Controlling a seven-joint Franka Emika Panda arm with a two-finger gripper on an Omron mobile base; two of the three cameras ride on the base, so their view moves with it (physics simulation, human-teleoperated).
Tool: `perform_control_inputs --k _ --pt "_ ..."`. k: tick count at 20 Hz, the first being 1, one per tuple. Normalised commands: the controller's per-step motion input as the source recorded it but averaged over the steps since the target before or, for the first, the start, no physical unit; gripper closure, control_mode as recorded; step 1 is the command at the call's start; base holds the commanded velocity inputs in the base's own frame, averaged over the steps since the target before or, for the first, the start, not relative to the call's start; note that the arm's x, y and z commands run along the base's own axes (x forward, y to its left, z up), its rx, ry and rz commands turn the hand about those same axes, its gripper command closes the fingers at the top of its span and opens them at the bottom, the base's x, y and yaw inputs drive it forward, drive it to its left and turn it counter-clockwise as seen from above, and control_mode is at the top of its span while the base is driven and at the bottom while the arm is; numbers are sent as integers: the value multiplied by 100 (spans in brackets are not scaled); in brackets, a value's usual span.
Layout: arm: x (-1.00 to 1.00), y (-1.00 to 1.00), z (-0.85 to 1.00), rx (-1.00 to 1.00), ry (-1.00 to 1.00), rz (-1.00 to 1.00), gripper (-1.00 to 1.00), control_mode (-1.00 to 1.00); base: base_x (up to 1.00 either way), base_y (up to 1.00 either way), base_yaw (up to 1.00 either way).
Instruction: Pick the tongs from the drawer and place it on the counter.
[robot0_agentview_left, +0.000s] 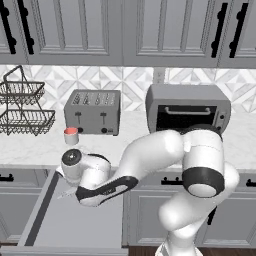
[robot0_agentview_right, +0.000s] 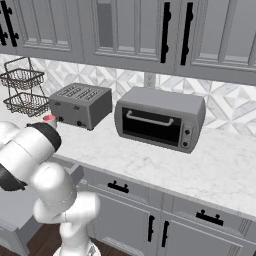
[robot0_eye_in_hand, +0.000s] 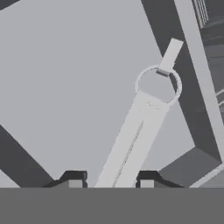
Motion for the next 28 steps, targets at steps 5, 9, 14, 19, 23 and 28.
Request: perform_control_inputs --k 5,9,14,19,23,28 --pt "64 -37 99 -37 11 -20 100 -100 0 0 0" --pt "100 -90 17 -30 19 -4 100 -100 0 0 0" --pt "84 -88 -16 -2 15 -10 100 -100 0 0 0" --pt "32 -70 -84 1 -6 -15 100 -100 0 0 0" --pt "62 -32 -22 7 -19 -18 -100 -100 0 0 0" --pt "-42 30 77 10 -28 -11 -100 -100 0 0 0"
